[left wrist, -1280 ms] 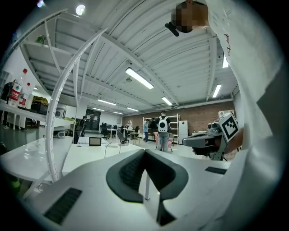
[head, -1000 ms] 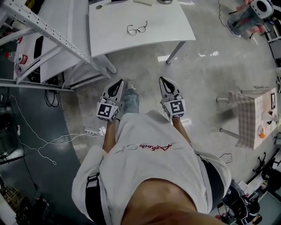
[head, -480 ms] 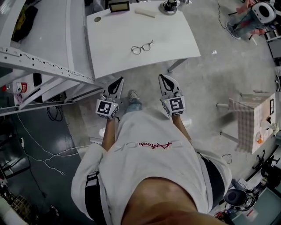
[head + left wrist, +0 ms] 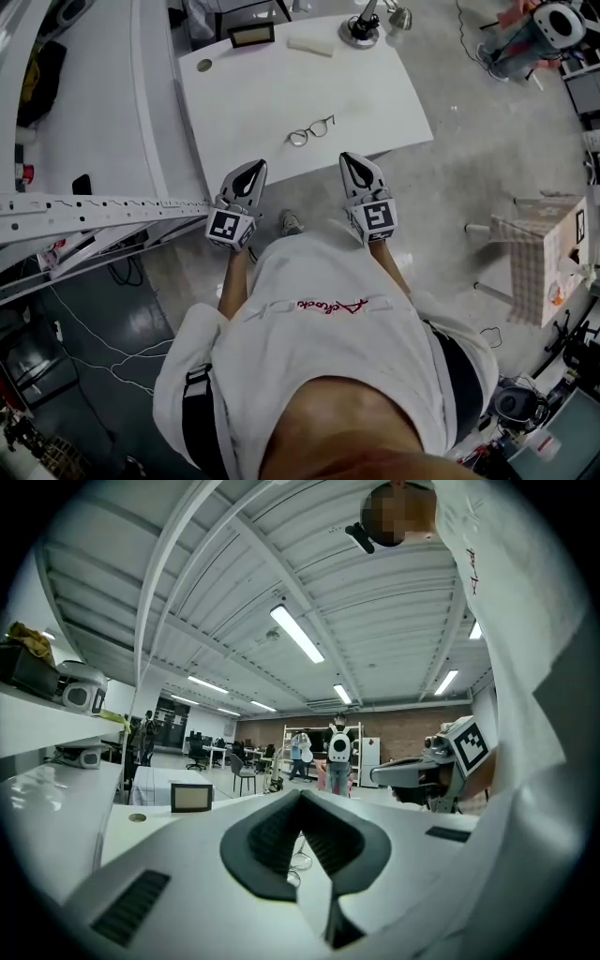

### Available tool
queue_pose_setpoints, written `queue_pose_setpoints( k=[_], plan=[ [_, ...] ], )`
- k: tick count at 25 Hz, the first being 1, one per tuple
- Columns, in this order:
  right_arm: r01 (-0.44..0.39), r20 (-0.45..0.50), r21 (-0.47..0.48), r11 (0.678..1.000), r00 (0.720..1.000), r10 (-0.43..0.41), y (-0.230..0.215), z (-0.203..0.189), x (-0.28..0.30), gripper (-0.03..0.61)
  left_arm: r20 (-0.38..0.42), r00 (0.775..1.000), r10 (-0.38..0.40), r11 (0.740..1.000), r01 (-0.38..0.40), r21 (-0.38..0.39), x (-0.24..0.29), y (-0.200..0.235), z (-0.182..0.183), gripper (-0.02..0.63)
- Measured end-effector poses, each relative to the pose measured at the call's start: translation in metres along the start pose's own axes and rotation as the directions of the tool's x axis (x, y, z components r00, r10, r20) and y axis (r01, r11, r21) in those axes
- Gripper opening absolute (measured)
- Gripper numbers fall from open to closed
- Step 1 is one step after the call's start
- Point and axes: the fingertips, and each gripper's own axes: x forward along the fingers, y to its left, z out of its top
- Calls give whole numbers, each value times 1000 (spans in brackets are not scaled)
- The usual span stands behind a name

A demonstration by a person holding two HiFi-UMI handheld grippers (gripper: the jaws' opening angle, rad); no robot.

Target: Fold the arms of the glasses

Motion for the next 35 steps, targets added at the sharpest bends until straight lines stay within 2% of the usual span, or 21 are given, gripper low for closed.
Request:
queue_pose_setpoints(
  k=[4, 11, 17, 24, 30, 35],
  plan=[
    [13, -10, -5, 1000, 1000, -13, -11, -4, 16, -4, -9, 1000, -23, 1000, 23, 9, 17, 16, -1, 17],
    [-11, -8, 53, 999, 1000, 11, -31, -9, 26, -4, -38, 999, -11, 999, 9, -44, 32, 21, -14, 17],
    [-76, -16, 62, 995, 997, 77, -53, -13, 47, -5, -71, 994, 82, 994, -87, -70, 41, 30, -19, 18],
    [-162, -37, 77, 984, 986, 165, -71, -25, 61, -3, -139, 974, 178, 976, -193, -104, 35, 31, -45, 18],
    [-189, -81, 130, 973, 976, 201, -85, -52, 61, -3, -205, 960, 190, 968, -218, -122, 35, 27, -69, 17],
    [-209, -163, 184, 960, 957, 240, -79, -86, 55, -3, -253, 948, 191, 961, -233, -149, 36, 17, -91, 18]
  ],
)
